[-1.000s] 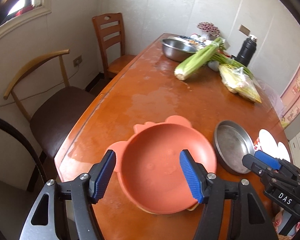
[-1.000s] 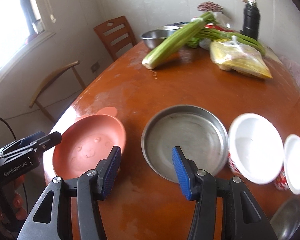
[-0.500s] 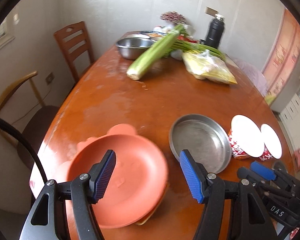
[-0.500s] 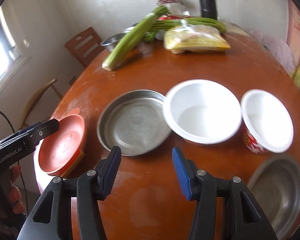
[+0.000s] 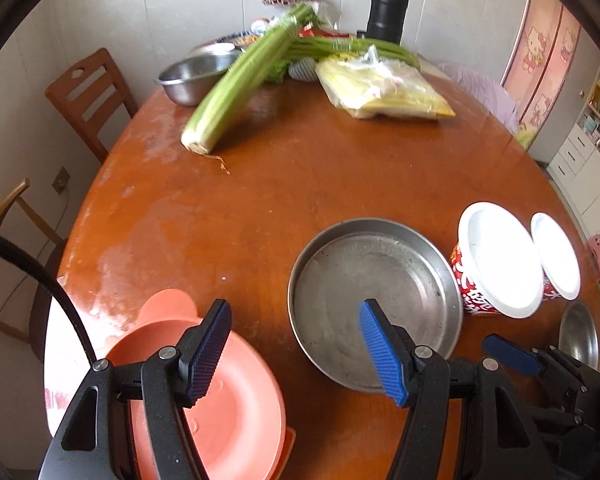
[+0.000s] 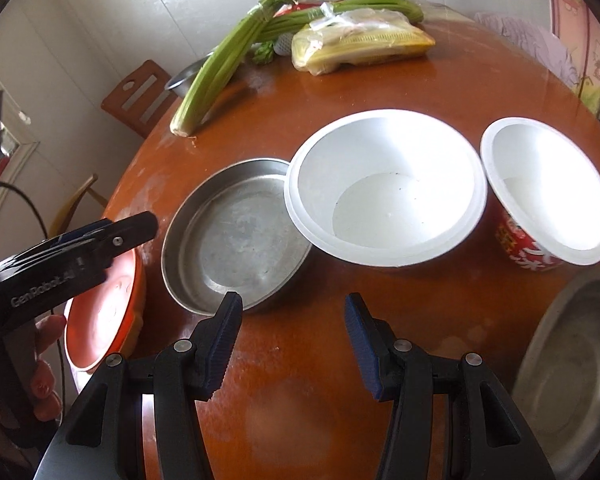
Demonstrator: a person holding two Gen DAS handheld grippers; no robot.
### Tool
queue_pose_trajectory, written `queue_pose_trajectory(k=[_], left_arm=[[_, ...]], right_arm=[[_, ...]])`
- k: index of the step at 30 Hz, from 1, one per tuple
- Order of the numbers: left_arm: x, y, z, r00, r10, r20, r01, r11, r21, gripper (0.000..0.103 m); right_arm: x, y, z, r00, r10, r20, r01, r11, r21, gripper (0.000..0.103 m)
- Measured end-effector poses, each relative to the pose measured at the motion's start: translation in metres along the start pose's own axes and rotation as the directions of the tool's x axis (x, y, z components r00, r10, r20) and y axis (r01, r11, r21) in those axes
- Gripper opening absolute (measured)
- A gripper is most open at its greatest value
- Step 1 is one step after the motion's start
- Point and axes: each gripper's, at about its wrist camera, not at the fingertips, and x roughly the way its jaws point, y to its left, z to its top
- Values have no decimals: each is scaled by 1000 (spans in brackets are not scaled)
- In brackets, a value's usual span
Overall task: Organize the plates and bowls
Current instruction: 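Move the left tool to the grey metal pan and grasp its rim, then carry the grey pan with the left tool and lower it onto the pink plate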
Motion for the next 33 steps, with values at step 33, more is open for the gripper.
queue_pose_trajectory(k=[33], left_arm=[[25, -12, -5, 998, -55, -42, 57, 996, 65, 40]], right_arm=[[18, 31, 8, 1000, -27, 8, 28, 995, -93, 56]])
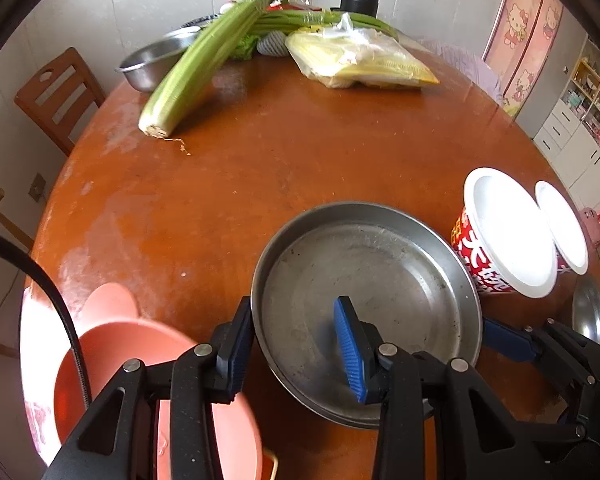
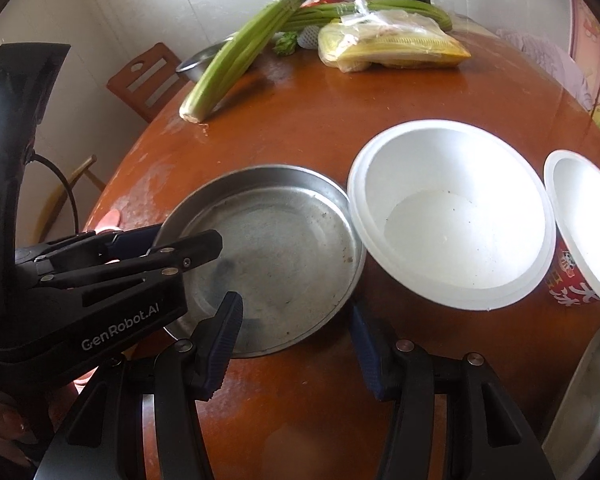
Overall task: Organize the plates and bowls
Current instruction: 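Carry the grey pan with the left tool and lower it onto the pink plate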
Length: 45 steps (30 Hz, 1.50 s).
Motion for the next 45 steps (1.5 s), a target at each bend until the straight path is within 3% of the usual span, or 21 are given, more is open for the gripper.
queue_pose_trajectory(k=[24, 37, 45], left_arm=[[-78, 13, -24, 989, 12, 150, -6, 999, -40, 40], [-111, 41, -39, 978, 64, 200, -44, 994, -101, 40], [-119, 68, -58, 972, 124, 198, -91, 982, -167, 40]], right_arm=[[-52, 35, -10, 995, 42, 91, -36, 997, -70, 56], [-62, 72, -6, 990, 84, 114, -66, 986, -155, 56], [-50, 106, -8, 989, 118, 85, -95, 967, -237, 56]])
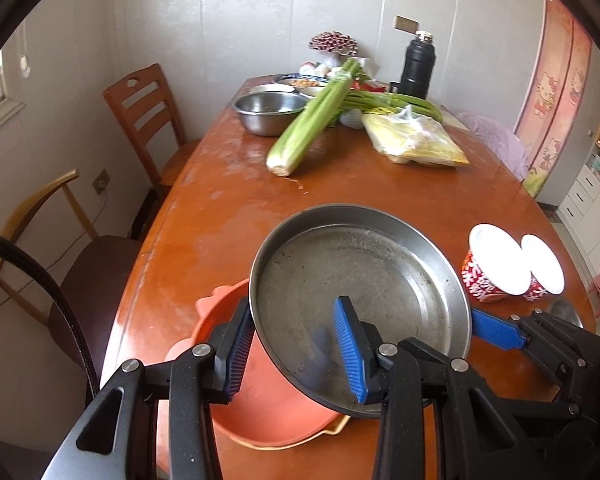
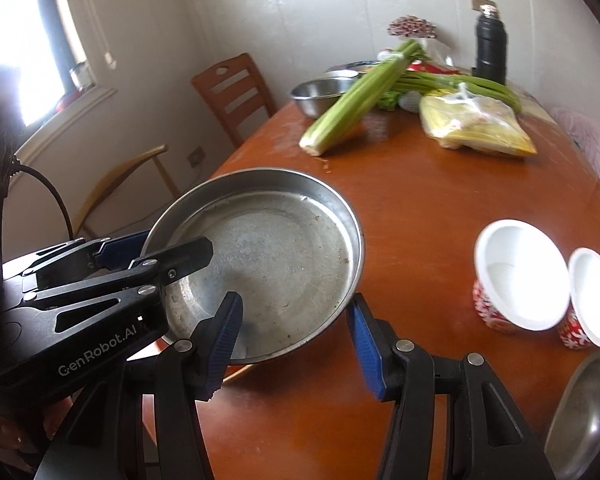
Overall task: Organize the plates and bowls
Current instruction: 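Carry the grey pan with the left tool and lower it onto the pink plate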
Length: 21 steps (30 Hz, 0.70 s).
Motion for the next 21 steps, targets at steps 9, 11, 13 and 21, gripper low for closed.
queue_pose_trajectory(k=[9, 11, 13, 21], left_arm=[[11, 29, -19, 999, 6, -39, -9, 995, -95, 40], [15, 33, -25, 998, 4, -59, -10, 994, -108, 40], [20, 34, -32, 997, 5, -76, -13, 994, -111, 40], [28, 34, -41, 995, 8, -103, -19, 994, -112, 40]], right_arm=[[24, 19, -4, 998, 20, -61, -24, 997, -73, 56], [30, 22, -8, 997, 18, -80, -25, 996, -87, 56], [35, 24, -12, 995, 16, -100, -26, 995, -98, 56], [42, 23, -21, 992, 11, -127, -25, 994, -107, 57]])
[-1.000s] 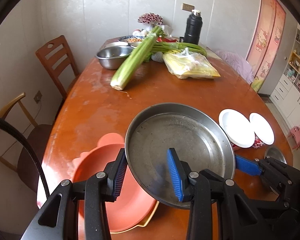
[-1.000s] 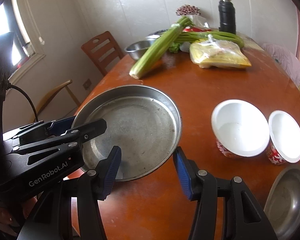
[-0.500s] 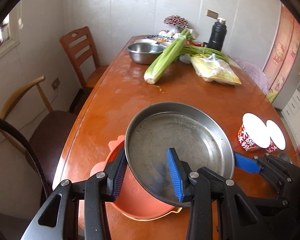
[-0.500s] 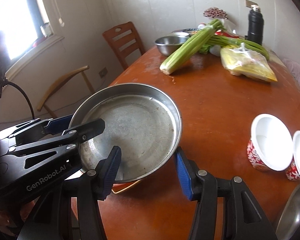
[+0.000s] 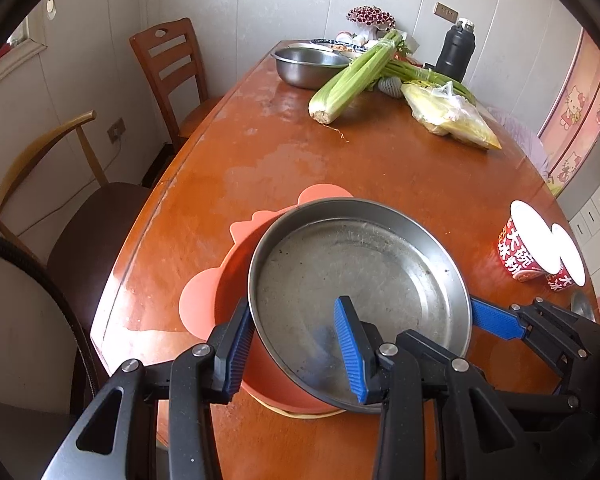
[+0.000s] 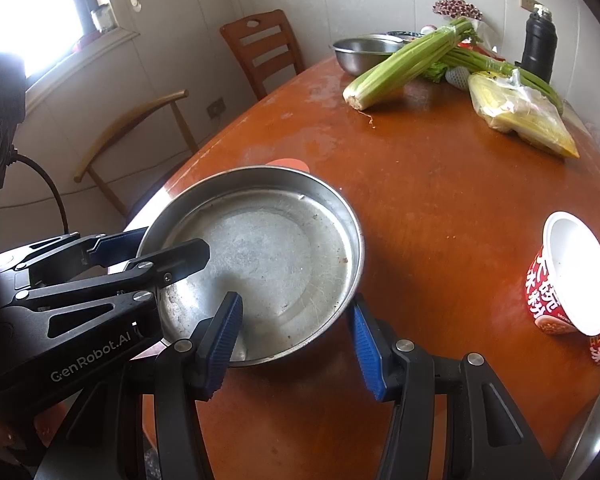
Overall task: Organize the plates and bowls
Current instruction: 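Carry the grey pan with the left tool and lower it onto the pink plate, then open the left tool and withdraw it from the pan rim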
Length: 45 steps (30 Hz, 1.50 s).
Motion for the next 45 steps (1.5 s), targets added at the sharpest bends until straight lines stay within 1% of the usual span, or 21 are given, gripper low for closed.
queue_pose_trajectory(k=[5, 14, 23, 34, 40, 45], left_arm=[[3, 1, 0, 1000, 0, -10, 0, 1000, -8, 40], [4, 6, -3, 1000, 15, -17, -15, 1000, -26, 40], [6, 12, -5, 1000, 12, -27, -13, 999, -48, 41], [4, 12, -4, 1000, 24, -21, -25, 998, -50, 45], [-2, 11, -2, 1000, 30, 0, -30, 999, -45, 45], [-10, 8, -1, 999, 29, 17, -29, 999, -37, 48]], right_arm=[[3, 1, -1, 1000, -1, -5, 1, 1000, -4, 57], [3, 5, -1, 1000, 20, -8, -20, 1000, -24, 56], [4, 9, -1, 999, 30, -11, -30, 999, -31, 57], [1, 10, -2, 1000, 12, 7, -12, 999, -35, 56], [-4, 7, -2, 1000, 11, 22, -11, 1000, -19, 56], [-10, 2, -1, 999, 9, 37, -9, 1000, -5, 56]])
